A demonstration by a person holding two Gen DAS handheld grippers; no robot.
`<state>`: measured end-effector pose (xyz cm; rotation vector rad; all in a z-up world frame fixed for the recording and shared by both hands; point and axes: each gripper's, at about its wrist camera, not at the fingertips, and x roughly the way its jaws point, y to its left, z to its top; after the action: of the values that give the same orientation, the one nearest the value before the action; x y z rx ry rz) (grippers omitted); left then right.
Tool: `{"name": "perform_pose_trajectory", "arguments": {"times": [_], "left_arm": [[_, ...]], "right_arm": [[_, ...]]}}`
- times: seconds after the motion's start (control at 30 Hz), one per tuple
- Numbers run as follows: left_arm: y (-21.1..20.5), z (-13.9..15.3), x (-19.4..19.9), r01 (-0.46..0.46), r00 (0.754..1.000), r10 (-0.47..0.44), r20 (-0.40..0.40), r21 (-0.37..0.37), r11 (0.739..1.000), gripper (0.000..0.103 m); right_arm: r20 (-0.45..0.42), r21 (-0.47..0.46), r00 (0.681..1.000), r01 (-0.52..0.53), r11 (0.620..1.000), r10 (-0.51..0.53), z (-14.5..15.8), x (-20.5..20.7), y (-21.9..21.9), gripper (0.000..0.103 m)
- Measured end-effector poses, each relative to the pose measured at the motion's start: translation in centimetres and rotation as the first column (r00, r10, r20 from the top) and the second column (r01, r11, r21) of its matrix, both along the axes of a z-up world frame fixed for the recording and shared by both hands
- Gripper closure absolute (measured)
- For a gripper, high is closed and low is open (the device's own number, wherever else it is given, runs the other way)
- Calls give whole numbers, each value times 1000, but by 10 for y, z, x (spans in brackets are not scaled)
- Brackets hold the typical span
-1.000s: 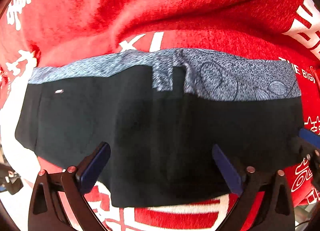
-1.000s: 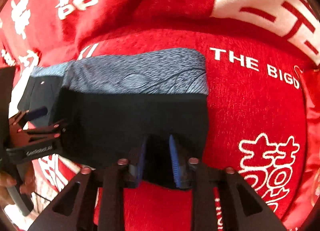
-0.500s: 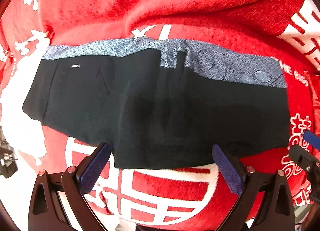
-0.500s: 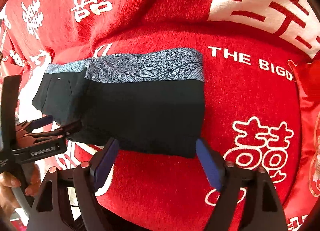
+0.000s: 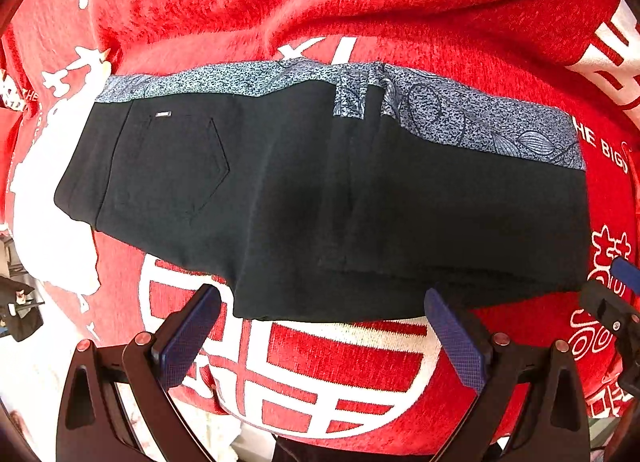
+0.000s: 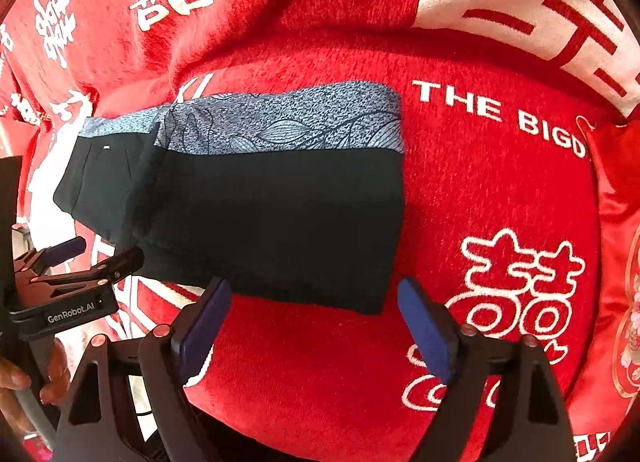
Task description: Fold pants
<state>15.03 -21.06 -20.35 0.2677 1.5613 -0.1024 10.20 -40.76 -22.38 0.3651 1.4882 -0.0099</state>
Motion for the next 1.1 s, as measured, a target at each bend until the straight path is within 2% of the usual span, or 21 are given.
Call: {"name": "perform_pose_trajectory", "arguments": {"times": [0.57,0.7,0.8,0.9,1.1], "left_arm": [[-15,-2,6,30,999,-30,18,17,999,1],[-17,-1,7,39,999,-40,36,18,999,1],[-19,-3,5,63,998,-63,20,0,998,1],[-19,-2,2,70,997,-70,39,17,997,1],[-19,2,1,60,996,-60,66,1,998,1]], "right_arm": [[5,-25,1000,16,1000,-16,-3,5,-4,16],[5,-57,1000,11,998,-11,-3,8,-2,16],[10,-75,1000,4,997,-3,-2,11,-1,15],[10,-93,1000,-4,996,5,-2,13,1,15],[-5,-94,1000,-6,996,5,-5,15,1,15]]}}
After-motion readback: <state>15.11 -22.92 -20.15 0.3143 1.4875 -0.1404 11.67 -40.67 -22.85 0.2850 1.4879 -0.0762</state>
